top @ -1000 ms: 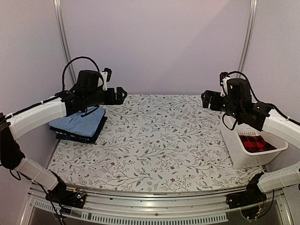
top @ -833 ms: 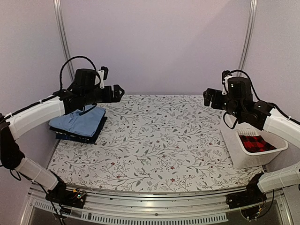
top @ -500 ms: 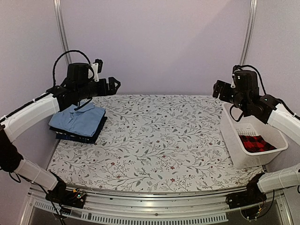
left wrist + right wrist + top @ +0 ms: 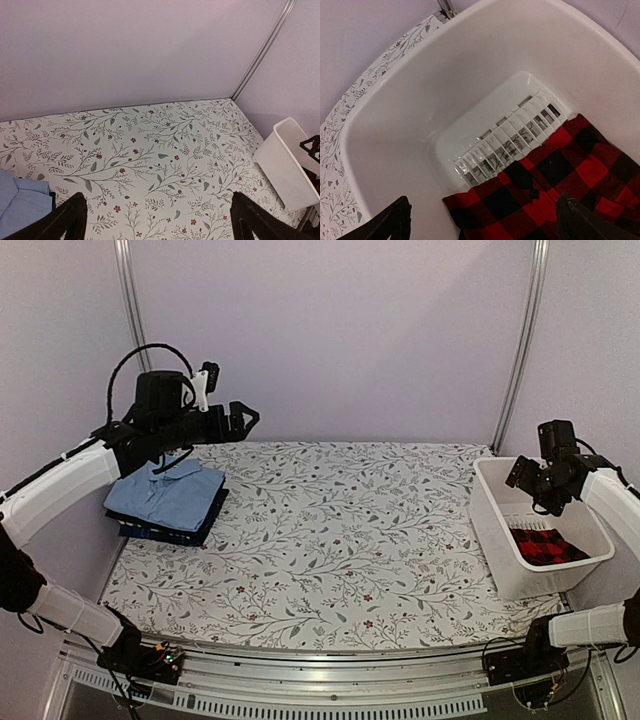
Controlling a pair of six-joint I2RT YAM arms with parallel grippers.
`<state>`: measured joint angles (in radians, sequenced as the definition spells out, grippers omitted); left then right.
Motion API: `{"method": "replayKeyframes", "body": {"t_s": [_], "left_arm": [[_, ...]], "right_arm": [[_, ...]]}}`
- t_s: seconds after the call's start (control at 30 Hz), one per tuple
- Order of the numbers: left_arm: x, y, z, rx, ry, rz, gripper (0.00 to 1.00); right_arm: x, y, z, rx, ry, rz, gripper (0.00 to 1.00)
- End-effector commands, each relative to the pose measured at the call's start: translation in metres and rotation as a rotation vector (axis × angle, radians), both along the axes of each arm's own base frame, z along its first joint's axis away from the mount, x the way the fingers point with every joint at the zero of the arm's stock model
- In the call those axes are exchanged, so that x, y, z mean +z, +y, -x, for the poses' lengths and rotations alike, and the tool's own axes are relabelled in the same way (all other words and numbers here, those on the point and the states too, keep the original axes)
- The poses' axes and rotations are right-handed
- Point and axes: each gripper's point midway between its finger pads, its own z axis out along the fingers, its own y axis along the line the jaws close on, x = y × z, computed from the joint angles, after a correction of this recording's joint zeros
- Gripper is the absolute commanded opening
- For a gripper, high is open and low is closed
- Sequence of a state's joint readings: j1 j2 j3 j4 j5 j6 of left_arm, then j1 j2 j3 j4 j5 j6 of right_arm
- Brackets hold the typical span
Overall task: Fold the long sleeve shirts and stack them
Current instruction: Pick up the crumpled shirt from the bin.
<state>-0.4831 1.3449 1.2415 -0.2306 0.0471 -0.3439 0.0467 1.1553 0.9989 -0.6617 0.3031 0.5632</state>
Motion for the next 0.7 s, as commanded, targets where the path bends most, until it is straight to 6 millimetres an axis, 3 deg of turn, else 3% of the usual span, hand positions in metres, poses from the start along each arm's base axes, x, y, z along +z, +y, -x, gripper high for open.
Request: {"method": "replayKeyframes", "body": {"t_s": [0.0,0.17,0.3,0.57,0.67], "left_arm": [[0.01,0.001,0.006,-0.021,-0.009,0.013,1.0],[0.009,0.003,0.006,-0.014,-0.006,0.01,1.0],[0.008,0.003,0.005,-0.012,-0.003,0.016,1.0],[0.009,0.007,0.006,0.007,0.0,0.028,1.0],[0.01,0.009,0.008,0.013,-0.002,0.032,1.0]], "right_arm": [[-0.057,-0.015,0.034,-0.08,0.178,-0.152,0.99],[-0.094,-0.032,0.053,-0.189,0.318,-0.241,0.99],[-0.108,-0.035,0.06,-0.234,0.352,-0.291,0.99],[-0.148,-0.027,0.056,-0.257,0.414,-0.4,0.93],[-0.158,-0.023,0.047,-0.249,0.407,-0.44,0.83]]}}
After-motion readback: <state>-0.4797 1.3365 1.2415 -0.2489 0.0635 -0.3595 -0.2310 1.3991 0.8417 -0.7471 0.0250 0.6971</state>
